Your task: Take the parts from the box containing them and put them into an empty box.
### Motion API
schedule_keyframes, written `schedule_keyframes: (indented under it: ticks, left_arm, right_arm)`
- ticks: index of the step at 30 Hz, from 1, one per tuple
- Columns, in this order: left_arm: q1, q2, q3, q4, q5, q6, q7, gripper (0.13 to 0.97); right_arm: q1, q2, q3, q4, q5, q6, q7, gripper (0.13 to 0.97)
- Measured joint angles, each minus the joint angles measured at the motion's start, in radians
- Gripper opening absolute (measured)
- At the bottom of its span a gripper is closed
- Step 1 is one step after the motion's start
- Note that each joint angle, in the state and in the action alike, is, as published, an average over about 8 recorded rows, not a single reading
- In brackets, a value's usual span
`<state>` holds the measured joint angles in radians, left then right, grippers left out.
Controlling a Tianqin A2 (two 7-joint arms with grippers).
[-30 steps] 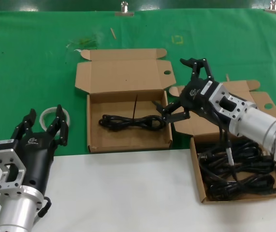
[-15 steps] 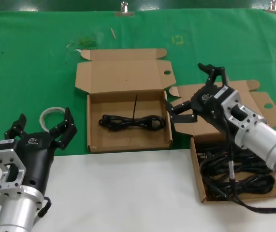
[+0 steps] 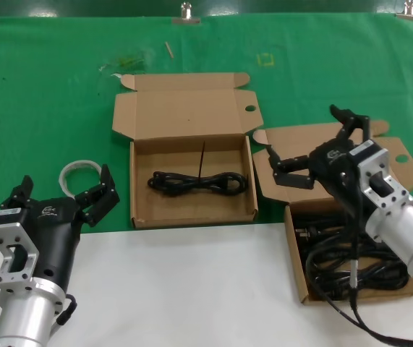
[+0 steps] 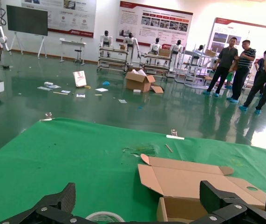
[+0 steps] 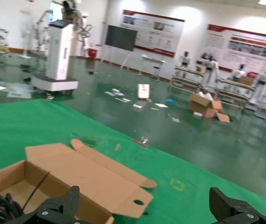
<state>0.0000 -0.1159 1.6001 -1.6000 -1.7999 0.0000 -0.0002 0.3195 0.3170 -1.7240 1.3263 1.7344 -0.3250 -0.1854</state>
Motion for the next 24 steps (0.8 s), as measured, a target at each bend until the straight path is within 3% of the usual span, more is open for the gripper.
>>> schedule_keyframes:
  ticks: [13,24]
  left_arm:
    - [0.0,0.0,0.0,0.0,0.0,0.0,0.0,0.966]
    - [0.0,0.0,0.0,0.0,0.0,0.0,0.0,0.966]
  right_arm:
    - [-0.125,-0.007,0.048,0.107,0.026,0.127,0.072,0.966]
    - [-0.231,-0.012,0.09,0.197,0.047,0.234,0.134,0.966]
